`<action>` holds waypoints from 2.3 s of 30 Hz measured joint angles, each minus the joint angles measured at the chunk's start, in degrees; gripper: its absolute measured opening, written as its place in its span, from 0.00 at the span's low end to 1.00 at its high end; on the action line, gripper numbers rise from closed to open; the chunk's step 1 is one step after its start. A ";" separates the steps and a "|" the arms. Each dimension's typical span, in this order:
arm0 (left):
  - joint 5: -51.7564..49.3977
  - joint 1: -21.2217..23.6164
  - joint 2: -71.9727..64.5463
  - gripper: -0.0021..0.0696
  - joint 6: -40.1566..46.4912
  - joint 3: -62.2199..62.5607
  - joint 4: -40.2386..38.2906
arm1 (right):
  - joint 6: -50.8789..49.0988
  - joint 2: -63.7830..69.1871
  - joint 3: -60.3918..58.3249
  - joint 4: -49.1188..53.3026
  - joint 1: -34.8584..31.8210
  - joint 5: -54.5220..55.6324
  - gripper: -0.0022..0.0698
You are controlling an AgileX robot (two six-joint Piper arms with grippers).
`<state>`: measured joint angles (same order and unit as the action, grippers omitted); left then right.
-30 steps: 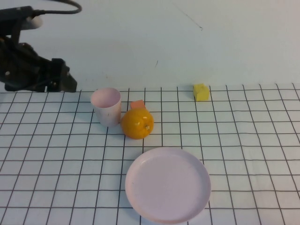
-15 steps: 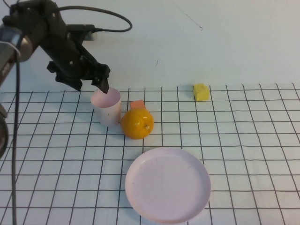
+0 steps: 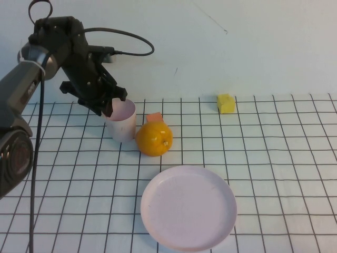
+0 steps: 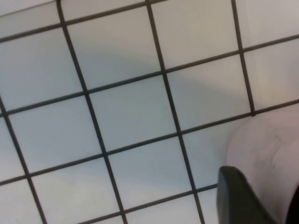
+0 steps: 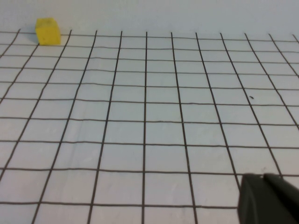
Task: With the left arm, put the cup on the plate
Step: Pick up the cup from the table, then place the cup on the plate
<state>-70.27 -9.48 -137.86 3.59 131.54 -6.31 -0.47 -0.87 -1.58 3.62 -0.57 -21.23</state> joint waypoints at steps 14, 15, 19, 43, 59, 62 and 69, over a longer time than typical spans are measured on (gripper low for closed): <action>-0.60 0.00 4.14 0.04 2.89 0.00 -0.33 | 0.00 0.00 0.00 0.00 0.00 0.00 0.03; -0.70 0.00 5.47 0.04 3.04 0.00 -0.81 | 0.00 0.00 0.00 0.00 0.00 0.00 0.03; -0.91 0.00 13.86 0.04 4.09 0.00 -4.19 | 0.00 0.00 0.00 0.00 0.00 0.00 0.03; 3.56 -26.43 49.30 0.04 2.72 -47.56 -1.21 | 0.00 0.00 0.00 0.00 0.00 0.00 0.03; 16.84 -27.29 35.69 0.04 -1.74 -54.89 -3.06 | 0.00 0.00 0.00 0.00 0.00 0.00 0.03; 19.49 -27.29 34.23 0.04 -1.74 -54.89 -2.22 | 0.00 0.00 0.00 0.00 0.00 0.00 0.03; 24.93 -27.29 33.76 0.04 -1.84 -54.89 0.18 | 0.00 0.00 0.00 0.00 0.00 0.00 0.03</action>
<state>-45.34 -36.77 -104.10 1.76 76.65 -6.13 -0.47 -0.87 -1.58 3.62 -0.57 -21.23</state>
